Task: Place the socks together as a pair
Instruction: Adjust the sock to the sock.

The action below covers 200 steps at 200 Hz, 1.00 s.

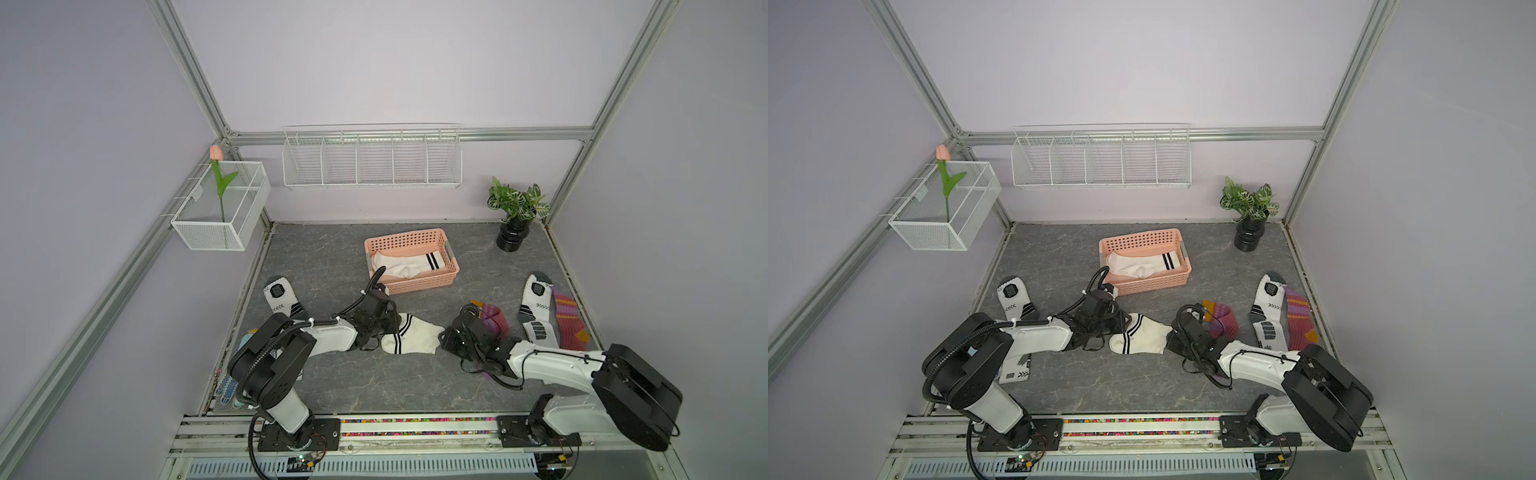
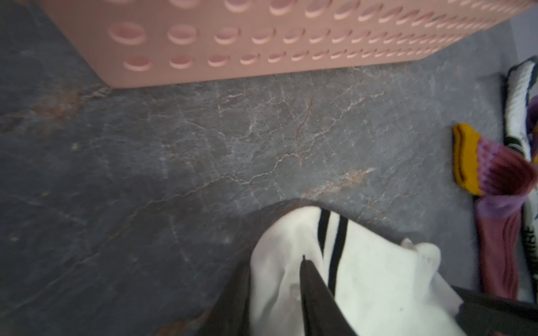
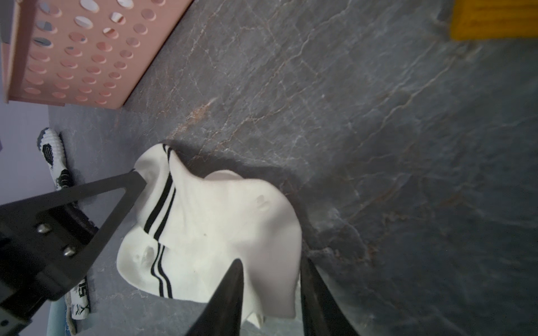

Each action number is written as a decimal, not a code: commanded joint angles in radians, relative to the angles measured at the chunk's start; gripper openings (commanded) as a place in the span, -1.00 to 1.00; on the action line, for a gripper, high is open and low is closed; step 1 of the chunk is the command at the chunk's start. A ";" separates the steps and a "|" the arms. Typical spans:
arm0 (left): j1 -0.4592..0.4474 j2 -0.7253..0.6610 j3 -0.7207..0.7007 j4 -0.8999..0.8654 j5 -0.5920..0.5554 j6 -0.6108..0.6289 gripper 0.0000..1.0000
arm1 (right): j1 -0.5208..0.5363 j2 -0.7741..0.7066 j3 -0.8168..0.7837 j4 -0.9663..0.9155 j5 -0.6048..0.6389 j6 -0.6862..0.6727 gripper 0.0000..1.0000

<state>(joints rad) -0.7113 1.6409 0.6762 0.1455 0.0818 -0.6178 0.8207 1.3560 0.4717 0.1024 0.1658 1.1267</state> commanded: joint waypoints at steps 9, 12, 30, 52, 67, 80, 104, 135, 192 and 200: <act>0.006 0.007 0.011 -0.007 0.012 0.001 -0.80 | 0.010 0.019 0.008 0.009 0.019 0.020 -0.62; 0.006 0.004 0.011 -0.008 0.014 0.000 -0.84 | 0.011 0.018 0.012 0.002 0.020 0.016 -0.66; 0.006 -0.020 0.010 -0.011 0.026 -0.006 -0.98 | 0.017 0.002 0.029 -0.036 0.035 -0.006 -0.86; 0.006 -0.083 0.014 -0.041 0.003 -0.003 -1.00 | 0.022 -0.030 0.046 -0.089 0.052 -0.044 -0.86; 0.006 -0.148 0.010 -0.052 -0.009 -0.009 -1.00 | 0.024 -0.053 0.062 -0.129 0.057 -0.078 -0.86; 0.006 -0.209 -0.001 -0.055 -0.006 -0.020 -1.00 | 0.024 -0.075 0.077 -0.169 0.062 -0.118 -0.86; -0.009 -0.315 -0.052 -0.053 -0.001 -0.074 -1.00 | 0.023 -0.105 0.100 -0.211 0.067 -0.200 -0.86; -0.111 -0.464 -0.130 -0.092 -0.121 -0.118 -1.00 | 0.004 -0.095 0.146 -0.252 0.025 -0.315 -0.86; -0.249 -0.664 -0.313 -0.056 -0.341 -0.257 -1.00 | -0.041 -0.017 0.200 -0.248 -0.048 -0.441 -0.86; -0.251 -0.672 -0.335 -0.029 -0.350 -0.255 -1.00 | -0.044 -0.010 0.203 -0.244 -0.046 -0.447 -0.86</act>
<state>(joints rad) -0.9417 1.0058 0.3985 0.0723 -0.1478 -0.8097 0.7856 1.3228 0.6563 -0.1265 0.1413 0.7486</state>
